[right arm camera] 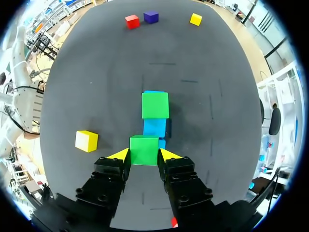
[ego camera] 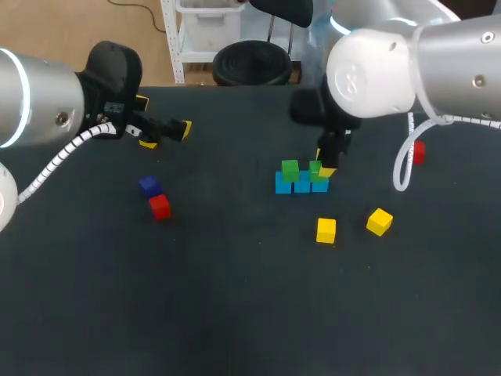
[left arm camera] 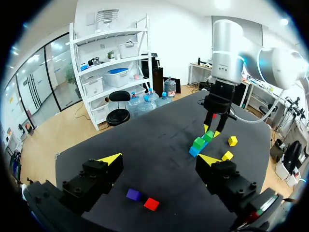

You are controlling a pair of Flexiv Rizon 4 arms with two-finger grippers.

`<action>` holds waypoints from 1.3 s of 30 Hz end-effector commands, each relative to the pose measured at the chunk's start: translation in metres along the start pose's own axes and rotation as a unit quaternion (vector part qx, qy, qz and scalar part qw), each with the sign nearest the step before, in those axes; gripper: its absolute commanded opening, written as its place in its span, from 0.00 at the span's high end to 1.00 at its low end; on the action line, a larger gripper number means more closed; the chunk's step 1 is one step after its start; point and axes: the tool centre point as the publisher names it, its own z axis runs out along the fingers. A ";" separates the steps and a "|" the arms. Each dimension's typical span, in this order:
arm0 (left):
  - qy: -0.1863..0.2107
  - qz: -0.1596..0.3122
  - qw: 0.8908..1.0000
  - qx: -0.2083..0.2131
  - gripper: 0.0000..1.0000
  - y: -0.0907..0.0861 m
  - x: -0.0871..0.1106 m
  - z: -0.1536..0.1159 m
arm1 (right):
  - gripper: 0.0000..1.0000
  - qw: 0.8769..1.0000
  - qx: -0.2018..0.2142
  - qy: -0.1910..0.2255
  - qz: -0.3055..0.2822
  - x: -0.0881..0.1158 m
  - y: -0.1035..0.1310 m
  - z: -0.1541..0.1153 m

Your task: Place the blue cubes, place green cubes on the blue cubes, place the yellow cubes on the green cubes, then place the red cubes on the yellow cubes, and place purple cube on the red cubes.

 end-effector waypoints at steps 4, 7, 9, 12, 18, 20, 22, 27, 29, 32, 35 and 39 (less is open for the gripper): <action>-0.001 0.000 1.000 -0.001 0.00 0.000 0.000 0.001 | 1.00 1.000 -0.002 -0.005 0.000 -0.001 -0.002 0.002; -0.001 0.000 1.000 -0.001 0.00 0.000 0.000 0.001 | 1.00 1.000 -0.003 -0.006 -0.001 -0.001 -0.003 0.002; -0.001 0.000 1.000 -0.001 0.00 0.000 0.000 0.001 | 1.00 1.000 -0.004 -0.005 -0.002 -0.002 -0.003 0.002; -0.001 0.000 1.000 -0.001 0.00 0.000 0.000 0.001 | 1.00 1.000 -0.005 -0.007 -0.003 -0.002 -0.003 0.003; -0.001 0.000 1.000 -0.001 0.00 0.000 0.000 0.001 | 0.99 1.000 -0.007 -0.009 -0.002 -0.002 -0.004 0.004; -0.001 0.000 1.000 -0.001 0.00 0.000 0.000 0.001 | 0.99 1.000 -0.007 -0.010 -0.002 -0.001 -0.005 0.005; -0.001 0.000 1.000 -0.001 0.00 0.000 0.000 0.001 | 1.00 1.000 -0.007 -0.010 -0.001 -0.001 -0.006 0.005; -0.001 0.000 1.000 -0.001 0.00 0.000 0.000 0.001 | 0.99 1.000 -0.006 -0.013 0.000 0.000 -0.006 0.005; -0.001 0.000 1.000 -0.001 0.00 0.000 0.000 0.001 | 1.00 1.000 -0.006 -0.014 0.000 0.000 -0.007 0.004; -0.001 0.000 1.000 -0.001 0.00 0.000 0.000 0.001 | 1.00 1.000 -0.005 -0.015 0.000 -0.001 -0.008 0.004; -0.001 0.000 1.000 -0.001 0.00 0.000 0.000 0.001 | 1.00 1.000 -0.005 -0.017 0.001 -0.001 -0.009 0.004; -0.001 0.000 1.000 -0.001 0.00 0.000 0.000 0.001 | 1.00 1.000 -0.006 -0.017 -0.002 -0.003 -0.011 0.004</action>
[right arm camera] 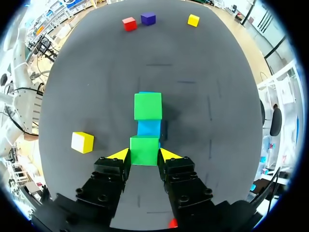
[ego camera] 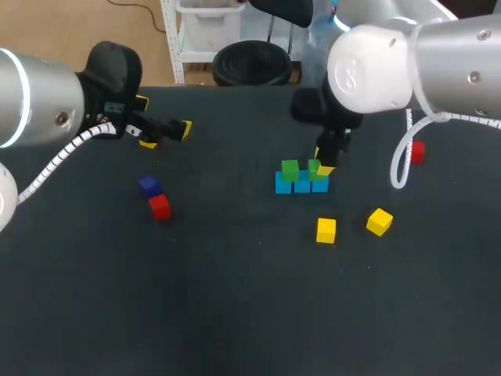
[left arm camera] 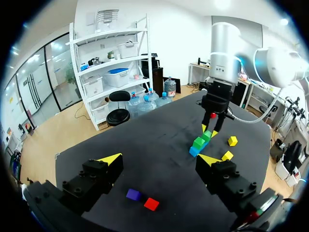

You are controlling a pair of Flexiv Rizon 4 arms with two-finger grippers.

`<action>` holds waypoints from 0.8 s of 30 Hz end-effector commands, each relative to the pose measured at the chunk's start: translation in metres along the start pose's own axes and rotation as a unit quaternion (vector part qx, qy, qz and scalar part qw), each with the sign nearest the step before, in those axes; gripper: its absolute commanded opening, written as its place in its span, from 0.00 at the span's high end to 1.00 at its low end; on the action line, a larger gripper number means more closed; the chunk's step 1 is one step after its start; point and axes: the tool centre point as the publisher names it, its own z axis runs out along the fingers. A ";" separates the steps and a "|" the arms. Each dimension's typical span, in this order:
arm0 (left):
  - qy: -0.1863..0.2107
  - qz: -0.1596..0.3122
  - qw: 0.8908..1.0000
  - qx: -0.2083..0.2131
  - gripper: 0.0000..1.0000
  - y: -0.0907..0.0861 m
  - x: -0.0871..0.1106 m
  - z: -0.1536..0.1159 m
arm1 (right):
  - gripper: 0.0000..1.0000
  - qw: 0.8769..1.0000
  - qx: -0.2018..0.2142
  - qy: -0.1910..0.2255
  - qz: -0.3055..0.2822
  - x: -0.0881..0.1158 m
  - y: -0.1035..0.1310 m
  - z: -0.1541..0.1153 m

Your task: Place the blue cubes, place green cubes on the blue cubes, place the yellow cubes on the green cubes, then place the red cubes on the yellow cubes, and place purple cube on the red cubes.

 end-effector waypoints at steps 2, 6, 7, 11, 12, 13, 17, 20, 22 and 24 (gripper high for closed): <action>-0.001 0.000 1.000 -0.001 0.00 0.000 0.000 0.001 | 1.00 1.000 -0.004 0.000 -0.002 -0.001 -0.003 0.001; -0.001 0.000 1.000 -0.001 0.00 0.000 0.000 0.001 | 0.88 1.000 -0.005 0.001 -0.003 -0.002 -0.003 0.001; -0.001 0.000 1.000 -0.001 0.00 0.000 0.000 0.001 | 0.83 1.000 -0.006 0.000 -0.003 -0.002 -0.003 0.001; -0.001 0.000 1.000 -0.001 0.00 0.000 0.000 0.001 | 0.77 1.000 -0.005 0.000 -0.003 -0.001 -0.003 0.001; -0.001 0.000 1.000 -0.001 0.00 0.000 0.000 0.001 | 0.73 1.000 -0.005 -0.001 -0.003 -0.001 -0.003 0.001; -0.001 0.000 1.000 -0.001 0.00 0.000 0.000 0.001 | 0.66 1.000 -0.005 -0.001 -0.003 -0.001 -0.003 0.001; -0.001 0.000 1.000 -0.001 0.00 0.000 0.000 0.001 | 0.25 1.000 -0.006 0.001 -0.003 -0.001 -0.004 0.001; -0.001 0.000 1.000 -0.001 0.00 0.000 0.000 0.001 | 0.00 1.000 -0.007 0.003 -0.004 -0.001 -0.004 0.002; -0.001 0.000 1.000 -0.001 0.00 0.000 0.000 0.001 | 0.00 1.000 -0.007 0.002 -0.004 -0.001 -0.004 0.002; -0.001 0.000 1.000 -0.001 0.00 0.000 0.000 0.001 | 0.00 1.000 -0.007 0.000 -0.004 -0.001 -0.004 0.002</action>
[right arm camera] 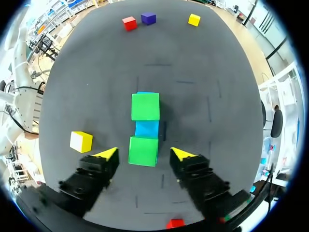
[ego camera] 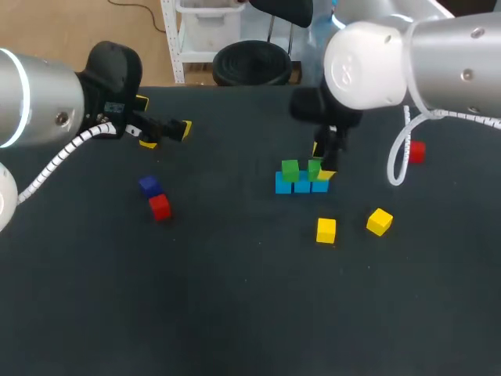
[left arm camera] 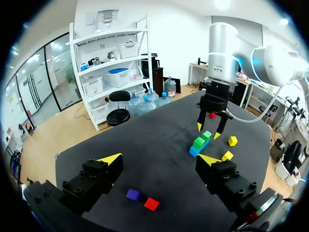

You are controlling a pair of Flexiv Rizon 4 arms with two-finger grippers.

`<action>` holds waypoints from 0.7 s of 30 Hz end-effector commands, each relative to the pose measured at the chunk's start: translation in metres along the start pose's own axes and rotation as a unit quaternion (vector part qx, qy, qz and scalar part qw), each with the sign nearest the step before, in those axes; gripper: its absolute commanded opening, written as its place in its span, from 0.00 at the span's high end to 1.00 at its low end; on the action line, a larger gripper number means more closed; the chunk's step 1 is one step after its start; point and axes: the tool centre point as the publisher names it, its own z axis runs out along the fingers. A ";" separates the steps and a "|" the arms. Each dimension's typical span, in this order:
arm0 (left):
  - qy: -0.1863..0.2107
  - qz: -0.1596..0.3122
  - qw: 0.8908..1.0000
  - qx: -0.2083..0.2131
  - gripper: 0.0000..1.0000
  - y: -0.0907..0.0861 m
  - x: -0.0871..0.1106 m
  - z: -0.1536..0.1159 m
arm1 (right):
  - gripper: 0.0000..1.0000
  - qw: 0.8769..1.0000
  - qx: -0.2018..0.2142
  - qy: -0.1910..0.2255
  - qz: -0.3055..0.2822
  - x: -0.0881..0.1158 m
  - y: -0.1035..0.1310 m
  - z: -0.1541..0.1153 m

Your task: Place the blue cubes, place green cubes on the blue cubes, place the yellow cubes on the green cubes, then place the red cubes on the yellow cubes, and place purple cube on the red cubes.

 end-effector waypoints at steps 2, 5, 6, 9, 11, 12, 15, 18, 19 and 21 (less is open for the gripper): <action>-0.001 0.000 1.000 -0.001 0.00 0.000 0.000 0.001 | 0.00 1.000 -0.001 -0.004 0.002 0.000 -0.002 0.000; -0.001 0.000 1.000 -0.001 0.00 0.000 0.000 0.001 | 0.00 1.000 0.002 -0.008 0.003 0.000 -0.001 -0.004; -0.001 0.000 1.000 -0.001 0.00 0.000 0.000 0.001 | 0.00 1.000 0.005 -0.011 0.003 0.000 0.000 -0.006; -0.001 0.000 1.000 -0.001 0.00 0.000 0.000 0.001 | 0.00 1.000 0.013 -0.020 0.004 -0.002 0.005 -0.019; -0.001 0.000 1.000 -0.001 0.00 0.000 0.000 0.001 | 0.00 0.999 0.023 -0.026 0.007 -0.003 0.010 -0.030; -0.001 0.000 1.000 -0.001 0.00 0.000 0.000 0.001 | 0.00 0.999 0.026 -0.029 0.009 -0.004 0.014 -0.035; -0.001 0.000 1.000 -0.001 0.00 0.000 0.000 0.001 | 0.00 0.999 0.031 -0.030 0.014 -0.003 0.027 -0.046; -0.001 0.000 1.000 -0.001 0.00 0.000 0.000 0.001 | 0.00 0.999 0.030 -0.022 0.022 0.001 0.043 -0.050; -0.001 0.000 1.000 -0.001 0.00 0.000 0.000 0.001 | 0.00 0.999 0.028 -0.019 0.023 0.002 0.048 -0.050; -0.001 0.000 1.000 -0.001 0.00 0.000 0.000 0.001 | 0.00 0.999 0.027 -0.013 0.019 0.005 0.061 -0.052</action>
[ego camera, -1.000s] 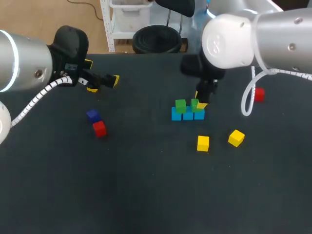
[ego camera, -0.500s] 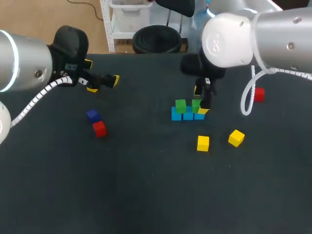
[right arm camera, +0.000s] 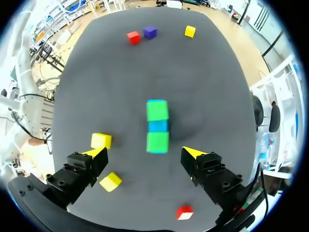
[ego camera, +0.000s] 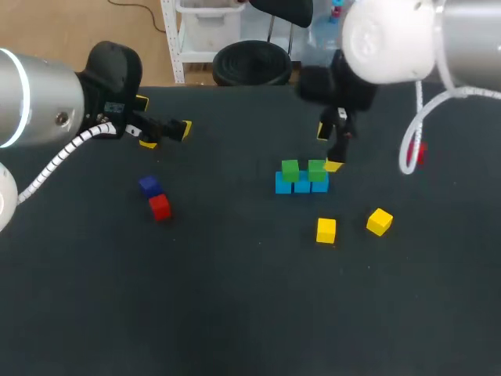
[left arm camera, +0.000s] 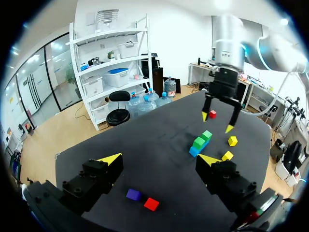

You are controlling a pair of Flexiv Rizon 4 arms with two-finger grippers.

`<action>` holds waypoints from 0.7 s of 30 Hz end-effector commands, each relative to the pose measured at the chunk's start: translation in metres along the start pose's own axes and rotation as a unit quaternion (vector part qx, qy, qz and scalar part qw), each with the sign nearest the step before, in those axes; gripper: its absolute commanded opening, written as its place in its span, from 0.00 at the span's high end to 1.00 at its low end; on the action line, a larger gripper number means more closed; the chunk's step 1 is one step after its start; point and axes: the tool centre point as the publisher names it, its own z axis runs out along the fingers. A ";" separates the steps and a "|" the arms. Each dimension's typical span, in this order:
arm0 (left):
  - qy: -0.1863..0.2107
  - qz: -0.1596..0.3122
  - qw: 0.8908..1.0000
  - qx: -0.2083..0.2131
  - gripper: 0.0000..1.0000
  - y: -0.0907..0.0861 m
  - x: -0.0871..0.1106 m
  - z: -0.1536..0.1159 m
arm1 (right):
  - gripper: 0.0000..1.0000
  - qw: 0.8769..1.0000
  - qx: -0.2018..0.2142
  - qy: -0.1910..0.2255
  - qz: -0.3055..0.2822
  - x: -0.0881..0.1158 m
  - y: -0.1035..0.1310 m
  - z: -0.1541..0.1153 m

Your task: Place the blue cubes, place green cubes on the blue cubes, place the yellow cubes on the green cubes, then place the red cubes on the yellow cubes, and place purple cube on the red cubes.

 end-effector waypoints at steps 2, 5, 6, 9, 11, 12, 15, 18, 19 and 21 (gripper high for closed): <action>-0.001 0.000 1.000 -0.001 0.00 0.000 0.000 0.001 | 0.00 0.999 0.033 0.009 -0.006 0.012 0.046 -0.007; -0.001 0.000 1.000 -0.001 0.00 0.000 0.000 0.001 | 0.00 0.999 0.036 0.012 -0.010 0.019 0.065 -0.009; -0.001 0.000 1.000 -0.001 0.00 0.000 0.000 0.001 | 0.00 0.999 0.036 0.014 -0.010 0.020 0.071 -0.008; -0.001 0.000 1.000 -0.001 0.00 0.000 0.000 0.001 | 0.00 0.999 0.033 0.016 -0.010 0.023 0.089 -0.006; -0.001 0.000 1.000 -0.001 0.00 0.000 0.000 0.001 | 0.00 0.999 0.029 0.015 -0.006 0.024 0.101 -0.003; -0.001 0.000 1.000 -0.001 0.00 0.000 0.000 0.001 | 0.00 1.000 0.027 0.012 -0.004 0.024 0.106 -0.001; -0.001 0.000 1.000 -0.001 0.00 0.000 0.000 0.001 | 0.00 1.000 0.024 0.006 0.001 0.022 0.123 0.006; -0.001 0.000 1.000 -0.001 0.00 0.000 0.000 0.001 | 0.00 1.000 0.022 0.007 0.007 0.019 0.137 0.018; -0.001 0.000 1.000 -0.001 0.00 0.000 0.000 0.001 | 0.00 1.000 0.022 0.004 0.007 0.018 0.141 0.023; -0.001 0.000 1.000 -0.001 0.00 0.000 0.000 0.001 | 0.00 1.000 0.018 0.001 0.009 0.018 0.147 0.036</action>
